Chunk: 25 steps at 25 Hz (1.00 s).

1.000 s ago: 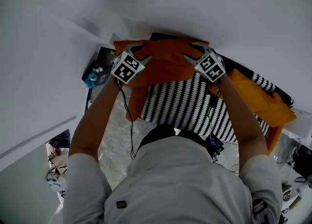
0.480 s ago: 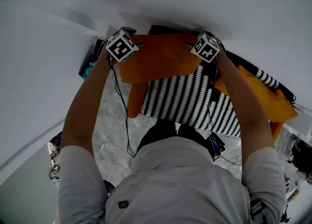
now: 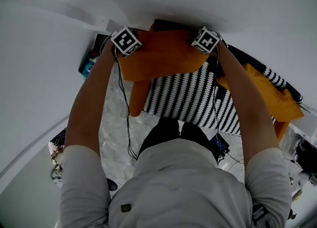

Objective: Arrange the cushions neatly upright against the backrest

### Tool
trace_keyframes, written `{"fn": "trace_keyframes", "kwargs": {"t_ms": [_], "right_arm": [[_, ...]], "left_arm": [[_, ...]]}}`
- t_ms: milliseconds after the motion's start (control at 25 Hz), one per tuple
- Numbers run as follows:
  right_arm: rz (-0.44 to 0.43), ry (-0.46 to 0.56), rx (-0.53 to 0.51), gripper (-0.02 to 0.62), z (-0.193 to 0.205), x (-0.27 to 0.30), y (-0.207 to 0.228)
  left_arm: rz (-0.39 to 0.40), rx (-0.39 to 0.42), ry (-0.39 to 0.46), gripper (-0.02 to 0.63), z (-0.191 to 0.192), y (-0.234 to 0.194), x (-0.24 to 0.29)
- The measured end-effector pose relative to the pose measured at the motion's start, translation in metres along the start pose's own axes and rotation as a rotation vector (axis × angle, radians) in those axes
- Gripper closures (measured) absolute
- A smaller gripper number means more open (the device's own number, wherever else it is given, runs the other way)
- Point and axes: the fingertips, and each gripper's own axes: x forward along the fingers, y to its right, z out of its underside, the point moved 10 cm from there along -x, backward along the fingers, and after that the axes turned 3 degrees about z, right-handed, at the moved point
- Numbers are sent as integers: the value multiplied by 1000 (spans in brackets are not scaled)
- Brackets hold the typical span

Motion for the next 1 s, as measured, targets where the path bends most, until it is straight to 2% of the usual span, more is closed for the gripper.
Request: {"fn": "trace_keyframes", "kwargs": {"t_ms": [160, 360, 760, 1000], "right_arm": [[15, -10, -30, 483, 3, 4, -9], [47, -9, -73, 532, 7, -7, -22], [77, 43, -80, 548, 28, -46, -61], [74, 88, -87, 560, 63, -83, -99]], "left_arm": [[-6, 36, -6, 454, -1, 6, 5], [-22, 59, -17, 535, -2, 17, 6], [-102, 81, -33, 565, 3, 78, -21], [-122, 76, -30, 571, -7, 127, -36]]}}
